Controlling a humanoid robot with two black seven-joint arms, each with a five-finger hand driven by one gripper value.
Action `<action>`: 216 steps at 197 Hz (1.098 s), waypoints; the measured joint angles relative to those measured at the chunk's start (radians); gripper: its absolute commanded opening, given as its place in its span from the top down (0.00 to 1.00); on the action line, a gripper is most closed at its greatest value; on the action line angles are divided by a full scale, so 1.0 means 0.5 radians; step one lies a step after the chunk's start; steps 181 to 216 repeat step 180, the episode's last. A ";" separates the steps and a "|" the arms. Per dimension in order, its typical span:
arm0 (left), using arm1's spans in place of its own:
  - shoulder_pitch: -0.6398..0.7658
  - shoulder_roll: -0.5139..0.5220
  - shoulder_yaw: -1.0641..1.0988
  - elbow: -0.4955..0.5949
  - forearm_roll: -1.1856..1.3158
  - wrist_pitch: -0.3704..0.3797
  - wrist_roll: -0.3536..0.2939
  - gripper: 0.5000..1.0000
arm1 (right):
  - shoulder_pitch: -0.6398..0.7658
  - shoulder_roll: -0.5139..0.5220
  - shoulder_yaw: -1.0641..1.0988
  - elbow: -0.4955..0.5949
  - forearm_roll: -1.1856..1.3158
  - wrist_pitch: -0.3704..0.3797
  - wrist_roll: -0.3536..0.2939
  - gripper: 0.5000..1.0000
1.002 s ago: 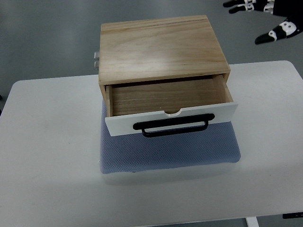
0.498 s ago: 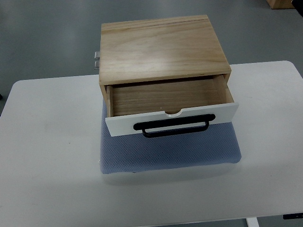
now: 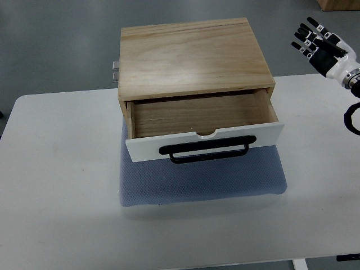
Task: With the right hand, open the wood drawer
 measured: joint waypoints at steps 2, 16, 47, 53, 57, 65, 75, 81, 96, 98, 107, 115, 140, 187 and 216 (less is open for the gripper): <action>0.000 0.000 0.000 0.000 0.000 0.000 0.000 0.00 | -0.001 0.002 0.000 0.000 0.005 0.000 -0.003 0.12; 0.000 0.000 0.000 0.000 0.000 0.000 0.000 0.00 | -0.006 0.015 -0.001 -0.002 0.052 -0.002 -0.032 0.12; 0.000 0.000 0.000 0.000 0.000 0.000 0.001 0.00 | -0.016 0.047 -0.010 -0.002 0.115 -0.012 -0.079 0.11; 0.000 0.000 0.000 0.000 0.000 0.000 0.001 0.00 | -0.025 0.055 -0.012 -0.002 0.115 -0.015 -0.081 0.11; 0.000 0.000 0.000 0.000 0.000 0.000 0.001 0.00 | -0.031 0.058 -0.014 -0.002 0.113 -0.016 -0.081 0.11; 0.000 0.000 0.000 0.000 0.000 0.000 0.001 0.00 | -0.043 0.065 -0.019 0.000 0.109 -0.018 -0.082 0.11; 0.000 0.000 0.000 0.000 0.000 0.000 0.001 0.00 | -0.052 0.076 -0.030 0.002 0.106 -0.018 -0.082 0.11; 0.000 0.000 0.000 0.000 0.000 0.000 0.001 0.00 | -0.055 0.086 -0.038 0.003 0.106 -0.019 -0.082 0.11; 0.000 0.000 0.000 0.000 0.000 0.000 0.001 0.00 | -0.059 0.105 -0.051 0.004 0.109 -0.021 -0.076 0.11; 0.000 0.000 0.000 0.000 0.000 0.000 0.001 0.00 | -0.059 0.107 -0.052 0.004 0.110 -0.021 -0.076 0.11; 0.000 0.000 0.000 0.000 0.000 0.000 0.001 0.00 | -0.059 0.111 -0.054 0.006 0.115 -0.021 -0.073 0.11; 0.000 0.000 0.000 0.000 0.000 0.000 0.001 0.00 | -0.059 0.117 -0.056 0.007 0.117 -0.021 -0.070 0.11; 0.000 0.000 0.000 0.000 0.000 0.000 0.001 0.00 | -0.060 0.129 -0.059 0.008 0.118 -0.019 -0.067 0.11; 0.000 0.000 0.000 0.000 0.000 0.000 0.001 0.00 | -0.071 0.142 -0.061 0.008 0.115 -0.018 -0.066 0.11; 0.000 0.000 0.000 0.000 0.000 0.000 0.001 0.00 | -0.071 0.142 -0.061 0.008 0.115 -0.018 -0.066 0.11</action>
